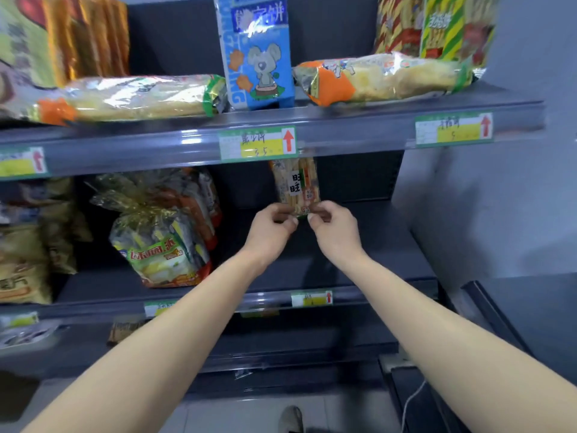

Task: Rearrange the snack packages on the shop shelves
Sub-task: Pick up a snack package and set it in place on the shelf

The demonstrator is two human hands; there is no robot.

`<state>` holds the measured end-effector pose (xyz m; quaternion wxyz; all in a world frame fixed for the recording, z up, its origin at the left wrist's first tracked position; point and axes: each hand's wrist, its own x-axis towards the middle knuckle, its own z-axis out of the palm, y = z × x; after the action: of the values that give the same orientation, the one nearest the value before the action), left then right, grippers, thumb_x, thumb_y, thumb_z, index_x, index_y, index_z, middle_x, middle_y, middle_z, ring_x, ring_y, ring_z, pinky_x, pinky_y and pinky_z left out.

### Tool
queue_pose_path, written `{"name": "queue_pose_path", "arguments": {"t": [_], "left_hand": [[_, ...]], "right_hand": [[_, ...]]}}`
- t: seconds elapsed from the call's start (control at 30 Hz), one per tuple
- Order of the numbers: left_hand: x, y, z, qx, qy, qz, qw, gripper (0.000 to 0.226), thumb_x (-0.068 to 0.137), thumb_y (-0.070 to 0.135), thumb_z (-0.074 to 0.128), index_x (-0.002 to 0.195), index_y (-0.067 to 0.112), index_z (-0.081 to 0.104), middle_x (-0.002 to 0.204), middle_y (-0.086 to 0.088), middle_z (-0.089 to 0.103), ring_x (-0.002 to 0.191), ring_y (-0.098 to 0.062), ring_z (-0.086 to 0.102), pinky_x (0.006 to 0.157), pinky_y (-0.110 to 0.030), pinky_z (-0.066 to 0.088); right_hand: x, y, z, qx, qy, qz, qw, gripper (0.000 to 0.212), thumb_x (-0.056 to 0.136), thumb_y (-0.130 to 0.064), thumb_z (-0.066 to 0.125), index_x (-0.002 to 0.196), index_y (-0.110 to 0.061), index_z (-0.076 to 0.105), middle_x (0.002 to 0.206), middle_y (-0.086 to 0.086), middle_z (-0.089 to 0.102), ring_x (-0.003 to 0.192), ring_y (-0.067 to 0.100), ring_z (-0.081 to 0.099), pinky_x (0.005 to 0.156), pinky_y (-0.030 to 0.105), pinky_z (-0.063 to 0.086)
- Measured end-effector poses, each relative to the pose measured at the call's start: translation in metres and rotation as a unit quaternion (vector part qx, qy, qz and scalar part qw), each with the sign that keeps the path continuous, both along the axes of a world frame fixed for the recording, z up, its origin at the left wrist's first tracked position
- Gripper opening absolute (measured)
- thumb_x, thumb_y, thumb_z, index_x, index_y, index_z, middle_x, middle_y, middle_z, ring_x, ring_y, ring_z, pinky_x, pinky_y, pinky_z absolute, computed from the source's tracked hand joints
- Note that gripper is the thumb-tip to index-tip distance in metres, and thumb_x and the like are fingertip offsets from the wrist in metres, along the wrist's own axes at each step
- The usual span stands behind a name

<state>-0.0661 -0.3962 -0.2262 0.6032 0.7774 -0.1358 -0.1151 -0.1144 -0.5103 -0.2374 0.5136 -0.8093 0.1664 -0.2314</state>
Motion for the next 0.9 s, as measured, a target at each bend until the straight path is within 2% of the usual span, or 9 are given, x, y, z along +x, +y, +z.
{"name": "queue_pose_path", "arguments": {"t": [0.13,0.27,0.37,0.53,0.63,0.7,0.77,0.8,0.9], "left_hand": [[-0.028,0.021,0.044,-0.009,-0.083,0.002,0.997,0.018,0.090,0.003,0.054,0.102,0.013,0.063,0.098,-0.006,0.066,0.097,-0.021,0.063,0.093,-0.037,0.051],[-0.051,0.043,0.090,-0.019,-0.209,0.011,0.978,0.036,0.078,-0.009,0.047,0.084,0.020,0.066,0.085,-0.002,0.070,0.086,-0.019,0.066,0.083,-0.034,0.055],[-0.056,0.061,0.119,-0.039,-0.277,0.035,0.959,0.041,0.076,-0.009,0.045,0.074,0.027,0.065,0.076,0.000,0.069,0.079,-0.019,0.066,0.082,-0.038,0.055],[-0.035,0.097,0.168,-0.050,-0.361,0.085,0.927,0.035,0.080,-0.004,0.046,0.076,0.025,0.064,0.076,0.008,0.066,0.075,-0.010,0.063,0.076,-0.024,0.054],[-0.007,0.126,0.190,0.012,-0.402,0.118,0.908,0.028,0.084,-0.002,0.047,0.083,0.018,0.066,0.084,0.004,0.066,0.079,-0.006,0.060,0.071,-0.008,0.046],[0.015,0.145,0.199,0.075,-0.396,0.139,0.905,0.024,0.085,0.001,0.048,0.089,0.016,0.067,0.093,-0.002,0.066,0.082,-0.009,0.058,0.069,-0.007,0.042],[0.037,0.162,0.203,0.140,-0.372,0.167,0.902,0.021,0.085,0.006,0.050,0.095,0.013,0.067,0.104,-0.008,0.065,0.091,-0.017,0.057,0.078,-0.019,0.044],[0.047,0.169,0.203,0.177,-0.355,0.180,0.900,0.022,0.086,0.009,0.050,0.100,0.012,0.066,0.111,-0.010,0.063,0.098,-0.021,0.056,0.086,-0.026,0.043],[0.068,0.183,0.200,0.314,-0.290,0.208,0.880,0.031,0.089,0.026,0.051,0.116,0.014,0.060,0.127,-0.015,0.051,0.120,-0.034,0.043,0.103,-0.042,0.033]], "right_hand": [[-0.026,0.019,0.044,-0.003,-0.079,0.025,0.997,0.019,0.090,-0.011,0.055,0.103,-0.016,0.068,0.090,-0.008,0.065,0.082,0.001,0.058,0.069,0.004,0.041],[-0.044,0.046,0.092,-0.027,-0.179,0.045,0.982,0.016,0.089,-0.010,0.056,0.092,-0.020,0.067,0.077,-0.019,0.062,0.072,-0.009,0.058,0.063,0.001,0.040],[-0.049,0.062,0.122,-0.034,-0.219,0.053,0.974,0.015,0.089,-0.013,0.057,0.089,-0.024,0.066,0.075,-0.018,0.064,0.071,-0.007,0.059,0.064,0.005,0.043],[-0.032,0.091,0.161,0.029,-0.209,0.102,0.972,0.014,0.090,-0.012,0.058,0.100,-0.017,0.067,0.088,-0.006,0.068,0.086,0.012,0.065,0.083,0.026,0.053],[-0.016,0.115,0.172,0.030,-0.207,0.118,0.971,0.017,0.092,-0.012,0.056,0.106,-0.013,0.065,0.091,-0.004,0.066,0.088,0.013,0.064,0.085,0.028,0.054],[-0.005,0.130,0.179,0.012,-0.210,0.123,0.970,0.020,0.092,-0.013,0.055,0.110,-0.012,0.065,0.092,-0.008,0.065,0.086,0.005,0.062,0.081,0.018,0.052],[0.007,0.142,0.187,-0.015,-0.212,0.113,0.971,0.021,0.092,-0.015,0.055,0.111,-0.012,0.065,0.092,-0.011,0.064,0.085,0.001,0.060,0.077,0.008,0.048],[0.013,0.145,0.191,-0.030,-0.208,0.104,0.972,0.021,0.092,-0.016,0.055,0.111,-0.012,0.065,0.095,-0.008,0.065,0.087,0.003,0.060,0.078,0.010,0.047],[0.030,0.155,0.196,-0.077,-0.150,0.067,0.983,0.029,0.091,-0.017,0.055,0.119,-0.012,0.061,0.115,0.002,0.063,0.109,0.016,0.054,0.096,0.029,0.044]]}}
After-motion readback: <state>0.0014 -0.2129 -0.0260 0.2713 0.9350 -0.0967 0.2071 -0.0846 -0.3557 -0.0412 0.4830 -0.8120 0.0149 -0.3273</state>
